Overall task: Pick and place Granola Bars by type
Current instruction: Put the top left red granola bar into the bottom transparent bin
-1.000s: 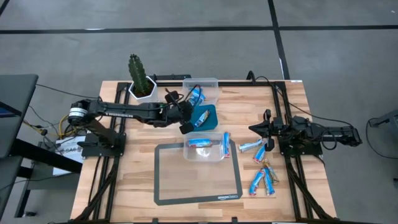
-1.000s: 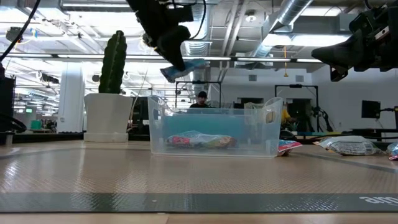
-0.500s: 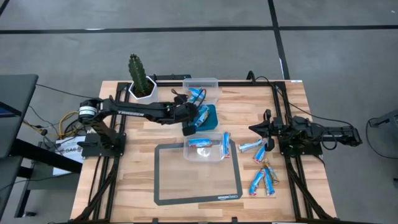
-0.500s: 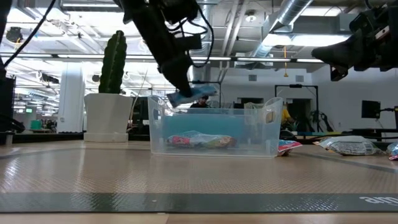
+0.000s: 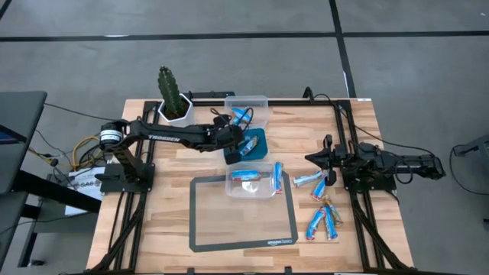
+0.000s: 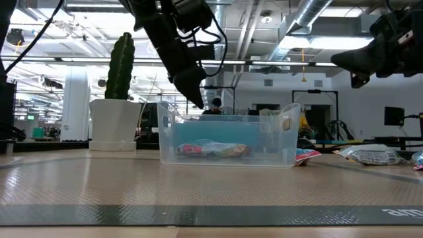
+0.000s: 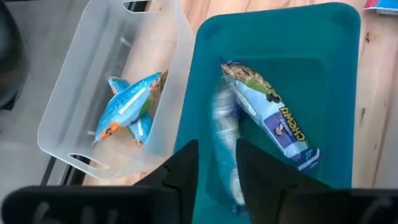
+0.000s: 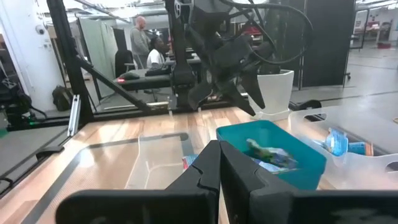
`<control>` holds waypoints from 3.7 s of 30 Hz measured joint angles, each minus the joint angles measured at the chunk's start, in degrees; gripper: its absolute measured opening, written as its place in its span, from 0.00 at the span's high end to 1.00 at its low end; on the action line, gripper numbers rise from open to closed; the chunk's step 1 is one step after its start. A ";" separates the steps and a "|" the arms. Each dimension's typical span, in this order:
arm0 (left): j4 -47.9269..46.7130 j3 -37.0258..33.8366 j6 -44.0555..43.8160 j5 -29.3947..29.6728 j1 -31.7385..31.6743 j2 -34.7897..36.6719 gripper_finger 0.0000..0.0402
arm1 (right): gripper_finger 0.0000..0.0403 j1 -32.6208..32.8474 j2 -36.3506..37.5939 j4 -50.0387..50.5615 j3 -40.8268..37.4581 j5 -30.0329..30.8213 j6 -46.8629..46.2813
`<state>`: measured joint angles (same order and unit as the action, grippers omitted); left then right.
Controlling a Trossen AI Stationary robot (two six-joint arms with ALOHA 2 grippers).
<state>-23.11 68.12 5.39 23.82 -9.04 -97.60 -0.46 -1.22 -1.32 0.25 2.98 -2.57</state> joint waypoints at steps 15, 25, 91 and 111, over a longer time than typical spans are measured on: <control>16.08 -16.15 0.83 -7.62 4.87 10.40 0.68 | 1.00 0.00 0.01 0.02 0.00 0.01 0.00; 30.80 -41.23 -6.18 -18.47 8.52 31.65 0.68 | 1.00 0.00 0.01 0.02 0.00 0.02 0.00; 24.96 -67.63 -6.58 -23.34 10.95 93.03 0.68 | 1.00 -0.01 0.01 0.02 0.00 0.01 0.00; 24.94 -67.69 -5.75 -23.17 10.95 92.98 0.68 | 1.00 -0.01 0.01 0.02 0.00 0.01 0.00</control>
<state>1.83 0.43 -0.36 0.66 1.91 -4.62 -0.47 -1.21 -1.30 0.25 2.98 -2.57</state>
